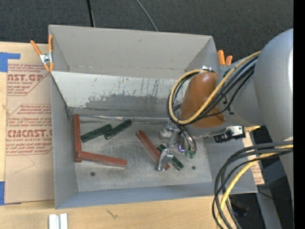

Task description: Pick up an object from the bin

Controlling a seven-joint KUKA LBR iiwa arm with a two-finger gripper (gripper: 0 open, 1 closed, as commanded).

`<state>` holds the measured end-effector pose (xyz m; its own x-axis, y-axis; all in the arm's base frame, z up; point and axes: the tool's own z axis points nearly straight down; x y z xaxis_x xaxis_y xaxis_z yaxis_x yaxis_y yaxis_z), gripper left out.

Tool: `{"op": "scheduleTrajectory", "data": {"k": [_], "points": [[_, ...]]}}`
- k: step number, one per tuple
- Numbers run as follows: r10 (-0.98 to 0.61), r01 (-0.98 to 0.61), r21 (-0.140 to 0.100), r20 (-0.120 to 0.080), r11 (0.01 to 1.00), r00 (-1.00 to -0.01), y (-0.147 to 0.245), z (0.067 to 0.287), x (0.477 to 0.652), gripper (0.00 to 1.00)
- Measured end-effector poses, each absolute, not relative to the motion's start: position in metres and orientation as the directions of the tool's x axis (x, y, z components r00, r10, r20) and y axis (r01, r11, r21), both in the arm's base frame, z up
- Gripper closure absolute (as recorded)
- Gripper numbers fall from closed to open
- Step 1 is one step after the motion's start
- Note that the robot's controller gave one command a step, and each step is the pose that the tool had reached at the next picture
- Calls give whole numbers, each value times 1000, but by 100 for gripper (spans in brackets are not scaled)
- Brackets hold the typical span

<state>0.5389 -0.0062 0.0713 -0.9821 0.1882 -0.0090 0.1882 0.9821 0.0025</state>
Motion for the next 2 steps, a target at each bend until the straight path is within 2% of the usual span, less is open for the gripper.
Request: {"op": "scheduleTrajectory", "data": {"k": [1,2], "points": [[213,213,4,-30,977,-977,0,77,527,100],[212,212,4,-30,977,-977,0,77,527,100]]}}
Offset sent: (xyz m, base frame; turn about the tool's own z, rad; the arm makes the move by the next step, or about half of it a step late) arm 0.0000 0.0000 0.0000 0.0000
